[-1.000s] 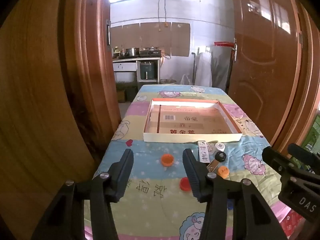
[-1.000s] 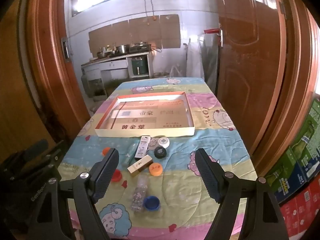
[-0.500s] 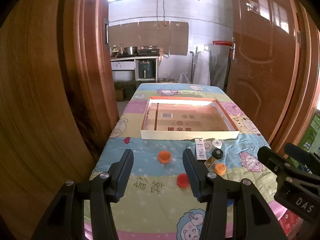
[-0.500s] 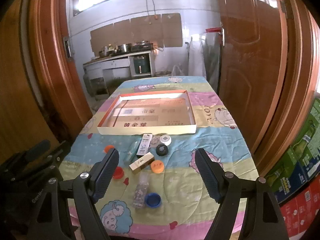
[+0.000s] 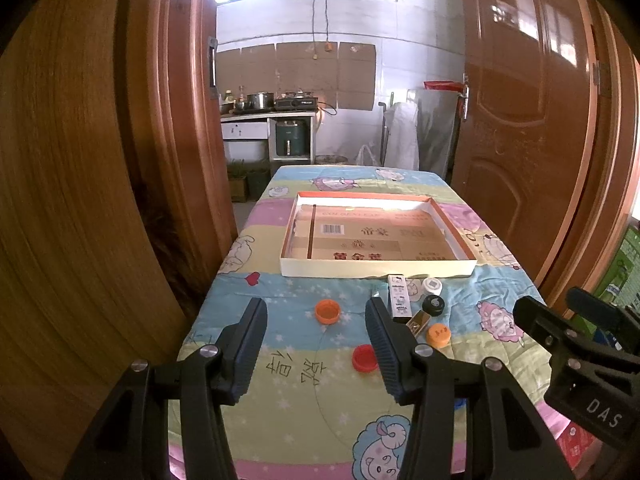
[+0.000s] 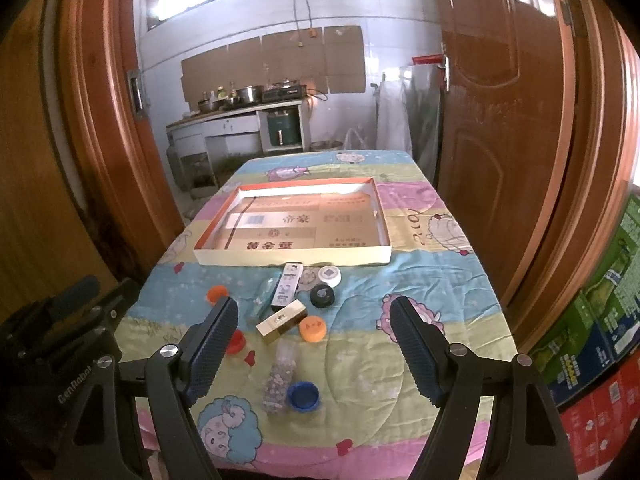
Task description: Organize rigid objects
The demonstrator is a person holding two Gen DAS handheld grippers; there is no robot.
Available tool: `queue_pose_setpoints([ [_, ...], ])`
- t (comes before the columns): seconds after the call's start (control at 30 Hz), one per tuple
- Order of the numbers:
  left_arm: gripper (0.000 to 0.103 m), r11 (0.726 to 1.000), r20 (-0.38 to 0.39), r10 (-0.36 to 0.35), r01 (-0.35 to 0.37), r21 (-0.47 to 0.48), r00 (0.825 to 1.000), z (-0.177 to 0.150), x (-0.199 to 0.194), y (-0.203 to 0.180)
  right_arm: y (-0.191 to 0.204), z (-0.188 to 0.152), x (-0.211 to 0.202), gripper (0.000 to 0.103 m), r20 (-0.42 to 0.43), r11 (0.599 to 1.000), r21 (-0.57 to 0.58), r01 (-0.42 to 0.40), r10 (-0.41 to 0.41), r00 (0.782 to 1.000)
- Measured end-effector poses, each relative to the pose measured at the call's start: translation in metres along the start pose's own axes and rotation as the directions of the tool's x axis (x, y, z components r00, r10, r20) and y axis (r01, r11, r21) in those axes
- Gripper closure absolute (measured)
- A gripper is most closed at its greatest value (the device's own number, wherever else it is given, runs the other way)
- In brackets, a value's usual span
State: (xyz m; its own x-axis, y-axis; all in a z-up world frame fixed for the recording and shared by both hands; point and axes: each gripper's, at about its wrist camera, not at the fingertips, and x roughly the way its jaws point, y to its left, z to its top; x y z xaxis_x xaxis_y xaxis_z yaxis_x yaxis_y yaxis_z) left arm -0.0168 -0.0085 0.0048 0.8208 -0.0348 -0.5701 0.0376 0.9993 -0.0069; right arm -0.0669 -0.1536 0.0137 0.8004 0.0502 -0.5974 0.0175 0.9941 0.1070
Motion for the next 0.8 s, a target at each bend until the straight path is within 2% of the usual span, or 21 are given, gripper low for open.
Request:
queue_pose_setpoints([
  [0.8,0.051,1.0,-0.002,-0.005,0.005,0.003,1.0,-0.0019,-0.0026,-0.0014,-0.0004,-0.0024,-0.0005,0.023,0.003,1.0,-0.003,-0.009,0.009,1.0],
])
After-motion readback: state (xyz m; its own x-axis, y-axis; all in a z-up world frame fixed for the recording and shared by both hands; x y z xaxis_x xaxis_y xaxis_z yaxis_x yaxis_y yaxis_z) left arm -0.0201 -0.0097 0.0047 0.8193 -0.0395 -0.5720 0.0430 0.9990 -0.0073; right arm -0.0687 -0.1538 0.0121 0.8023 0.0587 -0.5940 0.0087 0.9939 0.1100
